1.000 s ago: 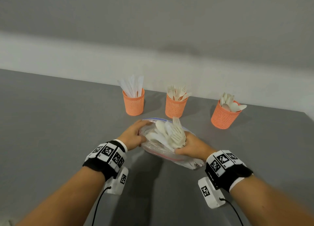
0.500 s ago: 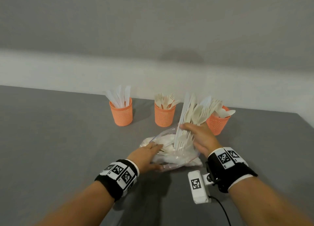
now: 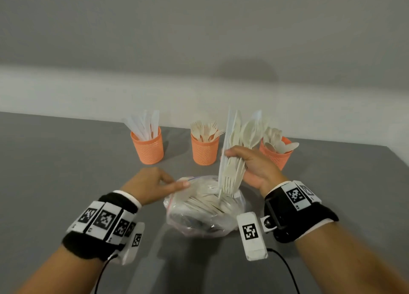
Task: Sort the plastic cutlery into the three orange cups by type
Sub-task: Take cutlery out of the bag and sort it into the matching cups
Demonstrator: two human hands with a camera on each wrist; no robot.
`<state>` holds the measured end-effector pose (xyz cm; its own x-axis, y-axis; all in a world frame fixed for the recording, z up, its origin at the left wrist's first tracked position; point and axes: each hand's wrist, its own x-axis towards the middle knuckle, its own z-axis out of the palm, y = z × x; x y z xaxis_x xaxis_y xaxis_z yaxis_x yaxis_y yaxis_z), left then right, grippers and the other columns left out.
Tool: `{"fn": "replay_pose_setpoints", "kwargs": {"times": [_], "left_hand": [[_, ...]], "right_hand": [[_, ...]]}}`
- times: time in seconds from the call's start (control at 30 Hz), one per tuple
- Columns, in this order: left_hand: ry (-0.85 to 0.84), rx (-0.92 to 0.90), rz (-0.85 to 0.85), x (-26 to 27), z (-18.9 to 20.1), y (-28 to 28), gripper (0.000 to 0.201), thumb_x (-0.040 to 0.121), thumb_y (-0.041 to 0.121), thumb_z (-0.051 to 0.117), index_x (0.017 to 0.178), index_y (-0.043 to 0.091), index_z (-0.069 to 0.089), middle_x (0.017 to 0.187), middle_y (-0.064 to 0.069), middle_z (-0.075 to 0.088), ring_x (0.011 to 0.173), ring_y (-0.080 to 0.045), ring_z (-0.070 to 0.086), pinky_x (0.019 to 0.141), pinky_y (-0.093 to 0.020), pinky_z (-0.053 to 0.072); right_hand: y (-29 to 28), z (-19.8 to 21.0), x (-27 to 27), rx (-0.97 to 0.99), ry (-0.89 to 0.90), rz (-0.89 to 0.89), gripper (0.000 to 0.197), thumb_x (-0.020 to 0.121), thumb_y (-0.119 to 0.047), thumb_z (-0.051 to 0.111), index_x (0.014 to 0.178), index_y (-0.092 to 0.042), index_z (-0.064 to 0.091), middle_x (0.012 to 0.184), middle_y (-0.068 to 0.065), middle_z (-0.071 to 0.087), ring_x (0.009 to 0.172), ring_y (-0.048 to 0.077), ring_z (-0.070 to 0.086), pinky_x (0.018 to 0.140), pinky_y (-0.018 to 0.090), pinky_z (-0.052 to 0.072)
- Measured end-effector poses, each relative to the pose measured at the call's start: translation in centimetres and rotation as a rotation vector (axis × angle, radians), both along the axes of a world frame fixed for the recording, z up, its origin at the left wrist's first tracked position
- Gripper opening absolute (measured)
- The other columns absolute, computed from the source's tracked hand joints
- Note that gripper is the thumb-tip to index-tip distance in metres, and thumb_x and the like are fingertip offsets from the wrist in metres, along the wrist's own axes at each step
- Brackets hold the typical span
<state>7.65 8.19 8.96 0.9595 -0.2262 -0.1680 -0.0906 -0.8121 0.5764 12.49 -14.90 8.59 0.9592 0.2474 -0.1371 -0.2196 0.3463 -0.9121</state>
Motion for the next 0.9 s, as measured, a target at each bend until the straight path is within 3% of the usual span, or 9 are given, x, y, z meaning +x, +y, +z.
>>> {"fn": "replay_pose_setpoints", "kwargs": {"times": [0.13, 0.2, 0.27, 0.33, 0.43, 0.5, 0.7, 0.8, 0.9], "left_hand": [[0.037, -0.384, 0.011, 1.2, 0.7, -0.7, 0.092, 0.052, 0.084, 0.053, 0.125, 0.027, 0.055, 0.12, 0.015, 0.057, 0.11, -0.006, 0.054, 0.098, -0.027, 0.039], [0.158, -0.738, -0.101, 1.6, -0.2, -1.4, 0.095, 0.047, 0.079, 0.067, 0.124, 0.025, 0.054, 0.122, 0.005, 0.062, 0.113, -0.014, 0.058, 0.096, -0.034, 0.048], [0.234, -1.066, -0.184, 2.1, -1.1, -1.4, 0.07, 0.054, 0.056, 0.08, 0.112, 0.02, 0.065, 0.11, -0.001, 0.07, 0.105, -0.018, 0.064, 0.088, -0.032, 0.053], [0.273, -1.222, -0.198, 2.3, -1.2, -0.6, 0.066, 0.053, 0.041, 0.085, 0.111, 0.014, 0.065, 0.11, -0.005, 0.07, 0.107, -0.019, 0.064, 0.087, -0.029, 0.052], [0.317, -1.265, -0.129, 3.0, -1.6, 1.3, 0.072, 0.046, 0.033, 0.086, 0.11, 0.007, 0.065, 0.114, -0.011, 0.067, 0.108, -0.022, 0.063, 0.084, -0.03, 0.053], [0.349, -1.269, -0.096, 3.5, -1.7, 2.6, 0.056, 0.046, 0.025, 0.083, 0.098, 0.007, 0.071, 0.102, -0.01, 0.071, 0.096, -0.021, 0.067, 0.078, -0.029, 0.055], [0.311, -1.224, 0.115, 4.5, -1.6, 5.3, 0.012, 0.063, 0.021, 0.065, 0.065, 0.012, 0.073, 0.071, -0.01, 0.07, 0.066, -0.022, 0.064, 0.066, -0.028, 0.049], [0.269, -1.361, 0.294, 5.6, -1.4, 6.2, 0.012, 0.076, 0.008, 0.06, 0.084, 0.0, 0.065, 0.06, -0.007, 0.065, 0.059, -0.021, 0.062, 0.061, -0.028, 0.052], [0.194, -1.439, 0.446, 7.0, -1.4, 7.1, 0.034, 0.081, 0.0, 0.055, 0.114, -0.009, 0.054, 0.065, -0.011, 0.059, 0.054, -0.019, 0.061, 0.052, -0.027, 0.052]], "right_hand": [[4.1, 0.5, -0.7, -0.001, 0.011, 0.211, 0.039, 0.07, 0.007, 0.063, 0.108, 0.001, 0.061, 0.094, 0.016, 0.067, 0.092, 0.027, 0.065, 0.088, 0.042, 0.054], [6.0, 0.8, -1.2, -0.057, -0.018, 0.319, 0.035, 0.069, 0.011, 0.061, 0.101, -0.002, 0.063, 0.093, 0.017, 0.069, 0.089, 0.026, 0.068, 0.088, 0.041, 0.054], [7.6, 1.0, -1.5, -0.082, -0.022, 0.416, 0.037, 0.064, 0.01, 0.059, 0.094, -0.009, 0.066, 0.085, 0.009, 0.072, 0.083, 0.018, 0.07, 0.08, 0.032, 0.058], [9.3, 1.0, -1.8, -0.06, 0.024, 0.486, 0.038, 0.065, 0.012, 0.053, 0.092, -0.014, 0.063, 0.077, 0.001, 0.073, 0.076, 0.01, 0.07, 0.068, 0.023, 0.059], [11.8, 0.8, -1.6, -0.094, 0.103, 0.557, 0.036, 0.079, 0.02, 0.038, 0.081, -0.012, 0.055, 0.058, -0.003, 0.067, 0.058, 0.004, 0.065, 0.05, 0.018, 0.052], [13.1, 0.9, -1.6, -0.097, 0.141, 0.581, 0.028, 0.076, 0.016, 0.041, 0.07, -0.008, 0.053, 0.047, -0.002, 0.06, 0.047, 0.006, 0.061, 0.047, 0.018, 0.05], [16.1, 0.6, -1.3, -0.135, 0.167, 0.5, 0.016, 0.068, -0.002, 0.054, 0.083, -0.004, 0.058, 0.061, 0.01, 0.066, 0.06, 0.018, 0.066, 0.064, 0.03, 0.058], [16.7, 0.5, -1.1, -0.169, 0.102, 0.375, 0.019, 0.083, -0.009, 0.061, 0.102, -0.011, 0.058, 0.085, 0.009, 0.064, 0.08, 0.018, 0.064, 0.077, 0.031, 0.053], [16.9, 0.9, -1.2, -0.386, -0.027, 0.42, 0.034, 0.078, -0.036, 0.068, 0.108, -0.025, 0.056, 0.095, -0.002, 0.066, 0.09, 0.012, 0.064, 0.076, 0.028, 0.052]]}}
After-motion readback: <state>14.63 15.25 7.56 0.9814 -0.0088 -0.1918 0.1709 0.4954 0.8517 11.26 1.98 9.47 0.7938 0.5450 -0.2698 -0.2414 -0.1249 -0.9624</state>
